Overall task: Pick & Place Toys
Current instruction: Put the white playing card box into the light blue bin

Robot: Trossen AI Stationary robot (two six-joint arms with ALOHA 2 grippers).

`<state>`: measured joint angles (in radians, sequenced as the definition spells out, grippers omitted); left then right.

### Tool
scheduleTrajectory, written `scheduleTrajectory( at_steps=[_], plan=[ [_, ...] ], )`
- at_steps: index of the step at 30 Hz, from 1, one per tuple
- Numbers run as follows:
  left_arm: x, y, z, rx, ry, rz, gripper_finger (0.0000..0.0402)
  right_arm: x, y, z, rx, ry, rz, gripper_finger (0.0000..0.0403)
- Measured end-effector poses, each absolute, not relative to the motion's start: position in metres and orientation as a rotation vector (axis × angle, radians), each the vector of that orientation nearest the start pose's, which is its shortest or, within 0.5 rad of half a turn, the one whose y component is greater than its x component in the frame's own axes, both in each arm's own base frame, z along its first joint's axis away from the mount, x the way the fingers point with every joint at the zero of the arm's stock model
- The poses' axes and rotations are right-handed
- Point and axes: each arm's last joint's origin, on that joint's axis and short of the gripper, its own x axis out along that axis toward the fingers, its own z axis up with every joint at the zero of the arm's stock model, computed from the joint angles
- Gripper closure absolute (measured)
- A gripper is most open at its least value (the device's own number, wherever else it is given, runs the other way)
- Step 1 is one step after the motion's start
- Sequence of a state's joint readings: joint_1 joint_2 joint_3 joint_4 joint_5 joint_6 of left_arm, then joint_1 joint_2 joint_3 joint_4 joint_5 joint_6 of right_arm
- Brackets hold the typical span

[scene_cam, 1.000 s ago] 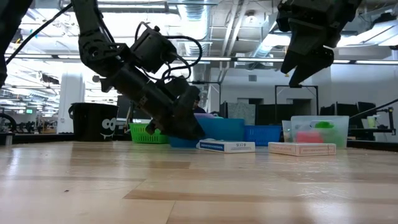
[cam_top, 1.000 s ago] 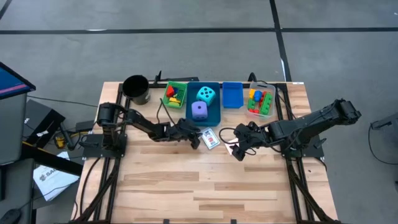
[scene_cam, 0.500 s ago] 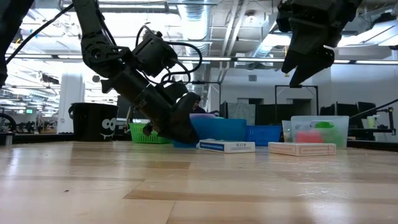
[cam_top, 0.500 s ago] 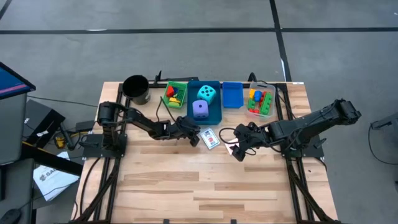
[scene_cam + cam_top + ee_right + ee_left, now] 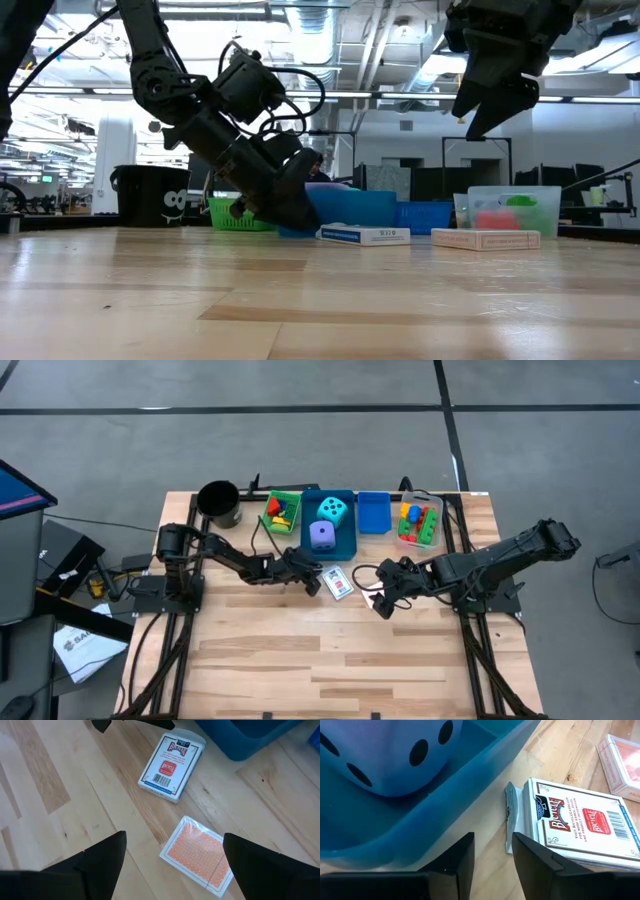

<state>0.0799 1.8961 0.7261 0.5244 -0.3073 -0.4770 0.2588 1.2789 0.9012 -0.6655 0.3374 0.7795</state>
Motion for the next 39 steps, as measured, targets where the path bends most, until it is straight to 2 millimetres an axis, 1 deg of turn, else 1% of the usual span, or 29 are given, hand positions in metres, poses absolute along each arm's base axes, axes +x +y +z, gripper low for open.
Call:
scheduleTrajectory(
  at_steps=[10,20,22,25,27,30,34,36,39],
  plan=[
    [0.333,0.025,0.097,-0.369,0.514,0.479,0.0273,0.236,0.053,0.24,0.412,0.895,-0.452,0.0076],
    [0.332,0.031,0.097,-0.354,0.516,0.49,0.0275,0.236,0.053,0.24,0.415,0.894,-0.453,0.0076],
    [0.333,0.031,0.095,-0.355,0.512,0.49,0.0275,0.236,0.053,0.24,0.416,0.892,-0.452,0.0076],
    [0.335,0.03,0.085,-0.354,0.522,0.489,0.0275,0.237,0.053,0.24,0.425,0.886,-0.454,0.0076],
    [0.338,0.029,0.082,-0.353,0.52,0.487,0.0275,0.237,0.053,0.24,0.426,0.885,-0.454,0.0076],
    [0.341,0.028,0.079,-0.353,0.515,0.485,0.0275,0.237,0.053,0.24,0.44,0.881,-0.46,0.0076],
    [0.343,0.03,0.079,-0.353,0.516,0.484,0.0275,0.237,0.053,0.24,0.44,0.881,-0.46,0.0076],
    [0.343,0.031,0.08,-0.356,0.514,0.481,0.0279,0.237,0.053,0.24,0.44,0.881,-0.46,0.0076],
    [0.343,0.031,0.08,-0.357,0.515,0.48,0.0303,0.237,0.053,0.24,0.44,0.881,-0.46,0.0076]
  ],
)
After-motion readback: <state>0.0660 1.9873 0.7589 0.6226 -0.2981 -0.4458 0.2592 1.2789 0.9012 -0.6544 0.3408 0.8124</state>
